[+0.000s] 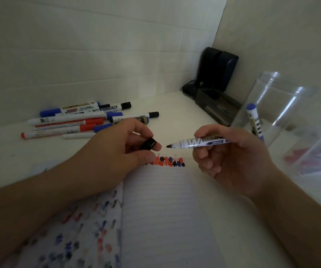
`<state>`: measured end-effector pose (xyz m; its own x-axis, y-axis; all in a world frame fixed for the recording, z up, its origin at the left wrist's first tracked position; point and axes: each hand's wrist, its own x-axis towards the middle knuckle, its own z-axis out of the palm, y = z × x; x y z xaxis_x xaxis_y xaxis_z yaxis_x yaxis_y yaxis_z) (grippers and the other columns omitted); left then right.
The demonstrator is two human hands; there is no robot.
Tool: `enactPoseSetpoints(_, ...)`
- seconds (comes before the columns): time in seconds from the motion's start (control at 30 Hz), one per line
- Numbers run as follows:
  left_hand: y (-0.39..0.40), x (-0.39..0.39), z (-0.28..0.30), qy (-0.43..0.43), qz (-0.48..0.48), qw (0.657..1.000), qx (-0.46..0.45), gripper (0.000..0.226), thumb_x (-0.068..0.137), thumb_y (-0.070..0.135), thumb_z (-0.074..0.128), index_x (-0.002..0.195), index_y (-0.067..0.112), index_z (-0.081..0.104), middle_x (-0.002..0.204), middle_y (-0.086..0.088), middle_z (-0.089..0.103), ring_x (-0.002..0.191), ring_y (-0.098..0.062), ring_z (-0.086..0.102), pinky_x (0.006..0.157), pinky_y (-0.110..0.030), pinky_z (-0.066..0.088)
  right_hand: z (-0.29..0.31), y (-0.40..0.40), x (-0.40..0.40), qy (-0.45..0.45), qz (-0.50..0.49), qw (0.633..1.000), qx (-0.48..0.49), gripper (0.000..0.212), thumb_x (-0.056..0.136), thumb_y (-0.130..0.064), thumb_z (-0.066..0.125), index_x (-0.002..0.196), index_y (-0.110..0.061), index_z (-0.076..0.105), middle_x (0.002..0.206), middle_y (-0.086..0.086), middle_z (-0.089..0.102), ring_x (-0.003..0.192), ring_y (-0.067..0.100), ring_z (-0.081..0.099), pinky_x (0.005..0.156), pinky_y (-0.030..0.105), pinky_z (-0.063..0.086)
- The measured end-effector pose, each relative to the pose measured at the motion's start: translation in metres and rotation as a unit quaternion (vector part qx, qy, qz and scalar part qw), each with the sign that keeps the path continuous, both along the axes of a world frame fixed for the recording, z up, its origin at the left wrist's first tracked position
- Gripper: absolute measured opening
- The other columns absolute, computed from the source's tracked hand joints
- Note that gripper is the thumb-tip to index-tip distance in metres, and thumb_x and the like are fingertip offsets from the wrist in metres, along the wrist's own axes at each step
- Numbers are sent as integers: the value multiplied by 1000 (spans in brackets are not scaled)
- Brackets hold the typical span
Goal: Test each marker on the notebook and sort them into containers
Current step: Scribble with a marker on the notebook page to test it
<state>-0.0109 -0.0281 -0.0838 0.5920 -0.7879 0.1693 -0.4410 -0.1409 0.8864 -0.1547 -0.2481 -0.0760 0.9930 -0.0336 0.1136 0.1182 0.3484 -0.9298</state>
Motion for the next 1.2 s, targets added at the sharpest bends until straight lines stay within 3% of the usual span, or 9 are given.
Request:
enactPoseSetpoints(0.2, 1, -2, 3, -7, -5, 1000, -19, 32, 74, 18, 81, 101, 26, 66, 97, 20, 77, 95, 2, 72, 84, -10, 52, -4, -3, 4, 20, -19, 1000, -10, 46, 72, -34, 69, 106, -4, 74, 81, 13, 68, 61, 21, 56, 47, 23, 42)
enactPoseSetpoints(0.5, 2, -2, 5, -33, -5, 999, -9, 30, 77, 16, 83, 99, 30, 69, 96, 22, 75, 91, 4, 71, 78, -5, 49, -7, 0, 8, 45, -31, 998, -35, 27, 69, -30, 76, 85, -15, 61, 81, 16, 70, 61, 25, 57, 57, 32, 37)
enactPoseSetpoints(0.63, 2, -4, 6, -37, 1, 999, -26, 29, 70, 25, 83, 96, 33, 73, 87, 21, 75, 81, 2, 71, 73, -7, 51, -6, 5, 7, 42, -86, 990, -105, 11, 85, -18, 74, 82, -10, 66, 80, 18, 69, 55, 22, 55, 44, 23, 38)
enactPoseSetpoints(0.77, 4, 2, 7, 49, -3, 996, -71, 33, 62, 23, 78, 95, 25, 77, 83, 5, 79, 78, -8, 75, 71, -12, 55, -5, 3, 6, 30, -151, 978, -141, 18, 74, -20, 83, 87, -13, 73, 76, 18, 66, 52, 19, 53, 40, 22, 39)
enactPoseSetpoints(0.93, 7, 12, 3, 122, -27, 988, -95, 24, 68, 14, 74, 91, 17, 80, 89, -10, 79, 81, -22, 76, 71, -23, 59, -14, 0, 7, -11, -178, 960, -216, 39, 66, -42, 94, 88, -18, 73, 82, 38, 60, 52, 20, 53, 45, 26, 43)
enactPoseSetpoints(1.07, 9, 12, 5, 109, -41, 989, -90, 18, 60, 15, 78, 76, 22, 78, 80, -9, 78, 75, -19, 76, 66, -20, 59, -12, 3, 3, -2, -96, 977, -191, 37, 77, -43, 86, 92, -12, 74, 68, 14, 64, 50, 14, 49, 44, 21, 39)
enactPoseSetpoints(1.2, 10, 14, 6, 78, -65, 993, -66, 18, 58, 19, 81, 67, 34, 78, 73, -6, 77, 70, -19, 75, 66, -22, 59, -13, 6, 0, 2, -92, 974, -207, 40, 73, -46, 89, 91, -13, 76, 62, 11, 61, 47, 10, 49, 42, 18, 39)
